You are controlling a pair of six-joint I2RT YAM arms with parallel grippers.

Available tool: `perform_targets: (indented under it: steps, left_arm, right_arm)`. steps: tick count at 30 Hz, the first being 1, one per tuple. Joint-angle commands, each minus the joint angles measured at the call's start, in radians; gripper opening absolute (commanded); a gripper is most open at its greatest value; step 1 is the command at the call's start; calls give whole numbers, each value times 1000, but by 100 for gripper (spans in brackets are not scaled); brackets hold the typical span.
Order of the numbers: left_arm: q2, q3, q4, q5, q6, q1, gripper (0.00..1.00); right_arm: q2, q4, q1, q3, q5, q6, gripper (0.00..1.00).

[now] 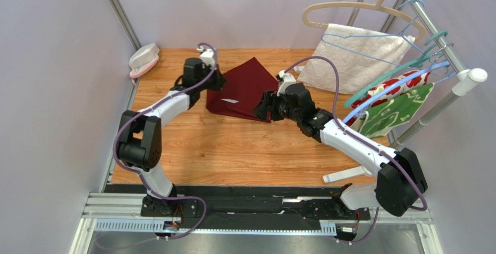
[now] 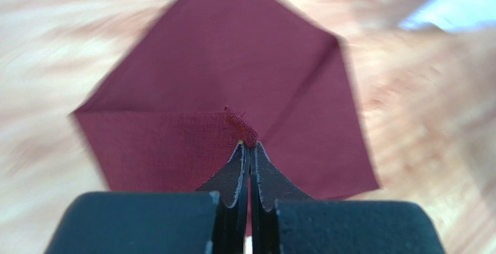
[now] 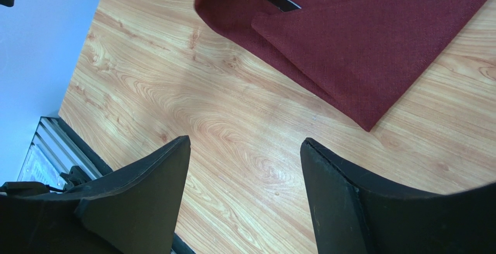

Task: Fold the napkin, place the utensils inside, and roll it up
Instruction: Fold the napkin

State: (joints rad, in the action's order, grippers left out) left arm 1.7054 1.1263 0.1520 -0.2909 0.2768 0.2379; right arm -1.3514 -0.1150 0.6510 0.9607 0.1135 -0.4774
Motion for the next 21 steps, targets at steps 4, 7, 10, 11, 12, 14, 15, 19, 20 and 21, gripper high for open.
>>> perform_targets:
  steps: [4,7,10,11,12,14,15,19,20,21]
  left_arm:
    - [97,168,-97,-18,-275,219,0]
    - [123,170,-114,5,-326,285,0]
    - [152,173,-143,48,-372,340,0]
    - [166,176,-147,53,-387,351,0]
    - [171,175,-149,61,-395,371,0]
    - [181,165,-147,88,-410,388,0]
    - [184,164,-149,94,-413,400,0]
    - [206,171,-149,128,-448,437,0]
    - [217,178,-149,134,-456,443,0]
    - [223,182,-172,139,-461,451,0]
  right_arm:
    - [74,18,-5,-37,-43,0,73]
    - [92,11,-5,-51,-54,-1,73]
    - [94,6,-5,-59,-58,-1,73]
    - [95,5,-5,-59,-58,-3,73]
    - [95,2,-5,-59,-57,-1,73]
    - [97,2,-5,-57,-57,-1,73]
    - [98,2,-5,-57,-57,-3,73]
    - [101,0,-5,-62,-61,-1,73]
    - [103,-2,-5,-62,-63,-1,73]
    - [101,-3,-5,-62,-63,-3,73]
